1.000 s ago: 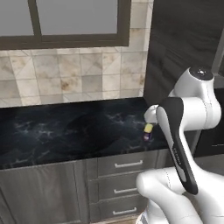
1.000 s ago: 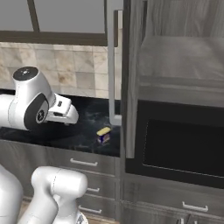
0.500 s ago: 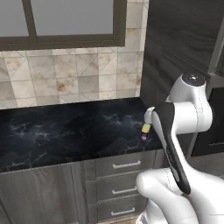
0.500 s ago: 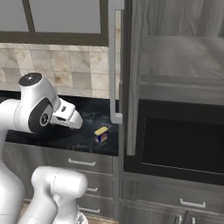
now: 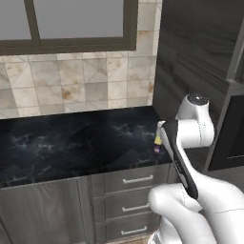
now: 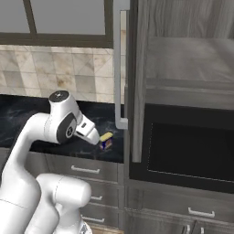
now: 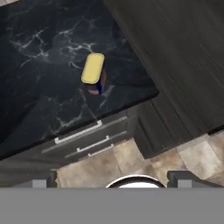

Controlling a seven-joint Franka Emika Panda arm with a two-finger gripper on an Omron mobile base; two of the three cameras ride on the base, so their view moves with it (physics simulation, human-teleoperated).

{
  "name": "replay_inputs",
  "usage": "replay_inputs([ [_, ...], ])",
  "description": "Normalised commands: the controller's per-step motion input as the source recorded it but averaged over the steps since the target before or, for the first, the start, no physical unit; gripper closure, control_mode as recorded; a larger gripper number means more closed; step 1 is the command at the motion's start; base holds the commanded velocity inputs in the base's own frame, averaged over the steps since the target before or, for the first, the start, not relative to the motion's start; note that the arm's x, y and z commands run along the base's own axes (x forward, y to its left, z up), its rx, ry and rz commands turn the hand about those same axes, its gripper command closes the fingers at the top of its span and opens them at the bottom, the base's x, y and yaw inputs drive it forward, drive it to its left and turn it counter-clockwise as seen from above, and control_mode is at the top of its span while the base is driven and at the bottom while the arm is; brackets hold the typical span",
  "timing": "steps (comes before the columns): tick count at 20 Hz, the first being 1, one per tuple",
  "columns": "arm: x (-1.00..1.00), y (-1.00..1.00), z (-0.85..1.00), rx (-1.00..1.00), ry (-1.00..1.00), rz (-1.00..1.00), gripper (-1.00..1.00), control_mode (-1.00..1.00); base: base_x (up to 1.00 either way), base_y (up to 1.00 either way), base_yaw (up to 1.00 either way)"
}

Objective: Restock the canned food cabinet by taking the new fresh canned food from the counter and placing it in the cabinet. Then, take the old canned food from the cabinet and place it on the counter.

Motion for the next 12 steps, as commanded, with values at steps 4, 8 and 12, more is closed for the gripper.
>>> replay_inputs([
  [4, 0.95, 0.00, -0.30, 0.00, 0.05, -0.09, -1.00, -1.00, 0.00, 0.00, 0.00],
  [8, 0.83, 0.00, -0.09, 0.00, 0.05, -0.08, -1.00, -1.00, 0.00, 0.00, 0.00],
  [12, 0.22, 0.00, -0.07, 0.00, 0.09, -0.02, -1.00, -1.00, 0.00, 0.00, 0.00],
])
